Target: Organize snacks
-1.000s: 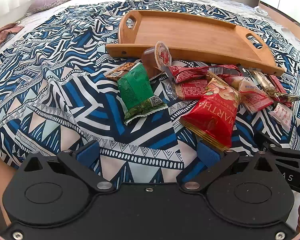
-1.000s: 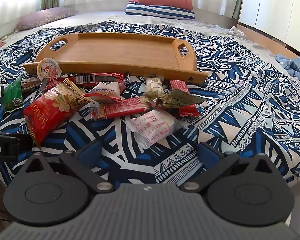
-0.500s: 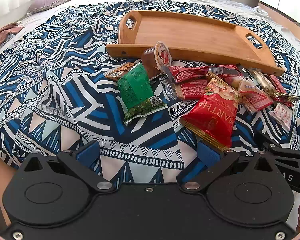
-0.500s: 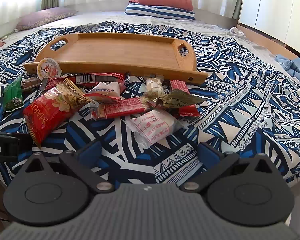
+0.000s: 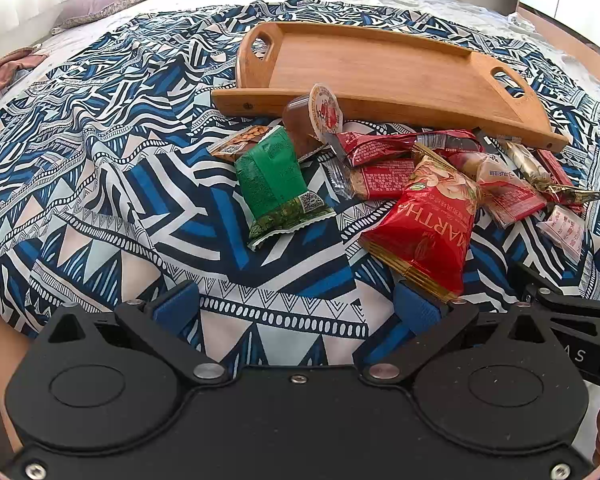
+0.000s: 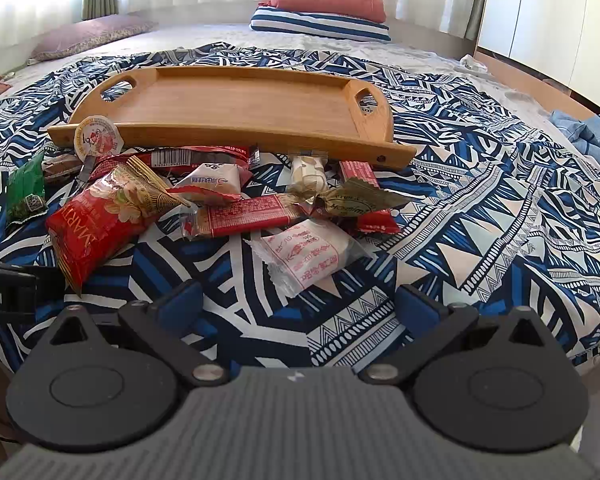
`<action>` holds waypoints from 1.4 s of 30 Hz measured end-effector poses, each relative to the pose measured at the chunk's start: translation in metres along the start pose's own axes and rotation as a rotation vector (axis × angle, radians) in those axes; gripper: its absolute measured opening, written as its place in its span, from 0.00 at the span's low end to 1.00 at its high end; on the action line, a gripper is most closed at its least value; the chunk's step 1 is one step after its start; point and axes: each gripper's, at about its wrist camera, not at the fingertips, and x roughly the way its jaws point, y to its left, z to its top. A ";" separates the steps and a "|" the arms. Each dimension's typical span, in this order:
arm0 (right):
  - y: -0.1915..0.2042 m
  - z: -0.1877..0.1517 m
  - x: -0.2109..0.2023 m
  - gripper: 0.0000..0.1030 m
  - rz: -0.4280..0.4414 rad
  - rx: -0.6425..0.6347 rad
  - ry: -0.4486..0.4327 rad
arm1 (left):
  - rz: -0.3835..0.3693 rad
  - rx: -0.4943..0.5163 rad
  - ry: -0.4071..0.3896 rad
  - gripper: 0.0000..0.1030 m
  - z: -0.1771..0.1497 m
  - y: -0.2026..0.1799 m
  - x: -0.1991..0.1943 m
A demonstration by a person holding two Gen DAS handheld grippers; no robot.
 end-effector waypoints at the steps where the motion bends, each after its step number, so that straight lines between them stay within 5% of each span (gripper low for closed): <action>1: 0.000 -0.001 0.000 1.00 0.000 0.000 0.000 | 0.000 0.000 0.000 1.00 0.000 0.000 0.000; 20: 0.000 -0.004 -0.002 1.00 -0.015 0.012 -0.021 | 0.004 0.005 -0.011 1.00 0.001 -0.002 -0.006; 42: 0.002 -0.015 -0.013 1.00 -0.044 0.049 -0.128 | -0.022 0.031 -0.144 1.00 -0.013 0.001 -0.013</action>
